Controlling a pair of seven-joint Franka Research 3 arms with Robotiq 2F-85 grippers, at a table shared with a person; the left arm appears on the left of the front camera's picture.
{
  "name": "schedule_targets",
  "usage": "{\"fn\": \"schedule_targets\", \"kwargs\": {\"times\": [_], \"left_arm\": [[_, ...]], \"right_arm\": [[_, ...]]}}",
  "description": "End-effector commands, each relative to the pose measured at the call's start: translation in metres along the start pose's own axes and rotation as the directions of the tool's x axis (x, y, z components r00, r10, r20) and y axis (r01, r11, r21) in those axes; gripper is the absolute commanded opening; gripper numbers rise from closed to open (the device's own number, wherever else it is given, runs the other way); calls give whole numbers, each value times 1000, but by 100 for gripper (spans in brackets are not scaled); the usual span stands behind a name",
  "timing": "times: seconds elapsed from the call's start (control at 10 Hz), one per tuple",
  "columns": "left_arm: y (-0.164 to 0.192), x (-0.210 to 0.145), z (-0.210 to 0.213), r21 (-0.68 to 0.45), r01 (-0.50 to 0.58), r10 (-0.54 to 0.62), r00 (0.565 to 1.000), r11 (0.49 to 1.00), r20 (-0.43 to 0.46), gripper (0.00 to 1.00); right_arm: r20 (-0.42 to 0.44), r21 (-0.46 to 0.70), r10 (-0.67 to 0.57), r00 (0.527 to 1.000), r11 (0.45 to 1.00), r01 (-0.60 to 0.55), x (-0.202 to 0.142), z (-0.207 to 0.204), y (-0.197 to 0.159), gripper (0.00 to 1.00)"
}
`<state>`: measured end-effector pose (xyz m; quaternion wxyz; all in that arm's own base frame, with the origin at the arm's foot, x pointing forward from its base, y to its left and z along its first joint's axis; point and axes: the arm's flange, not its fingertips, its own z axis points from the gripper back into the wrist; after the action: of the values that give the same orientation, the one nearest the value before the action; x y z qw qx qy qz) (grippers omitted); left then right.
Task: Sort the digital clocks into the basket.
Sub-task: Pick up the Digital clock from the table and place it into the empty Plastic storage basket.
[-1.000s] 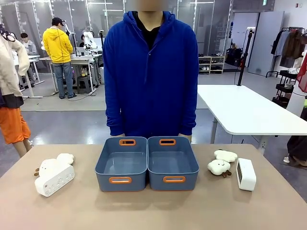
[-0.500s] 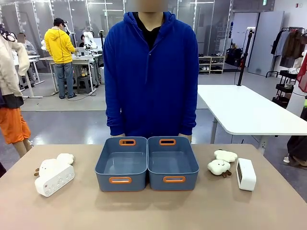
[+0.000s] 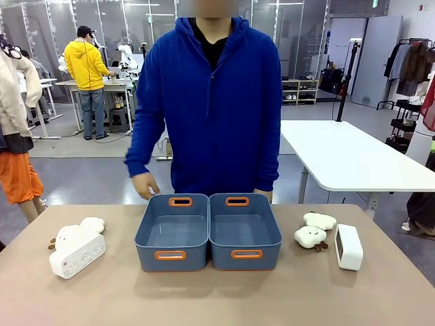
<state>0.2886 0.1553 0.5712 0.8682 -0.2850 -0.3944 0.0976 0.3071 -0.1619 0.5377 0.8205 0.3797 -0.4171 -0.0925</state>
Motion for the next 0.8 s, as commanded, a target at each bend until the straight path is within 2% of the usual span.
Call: {"fn": "schedule_targets", "kwargs": {"times": [0.0,0.7], "left_arm": [[0,0,-1,15,7,-7,1000,1000,5,100],[0,0,-1,15,7,-7,1000,1000,5,100]], "right_arm": [[2,3,-5,1000,1000,5,0,0,-2,100],[2,3,-5,1000,1000,5,0,0,-2,100]]}}
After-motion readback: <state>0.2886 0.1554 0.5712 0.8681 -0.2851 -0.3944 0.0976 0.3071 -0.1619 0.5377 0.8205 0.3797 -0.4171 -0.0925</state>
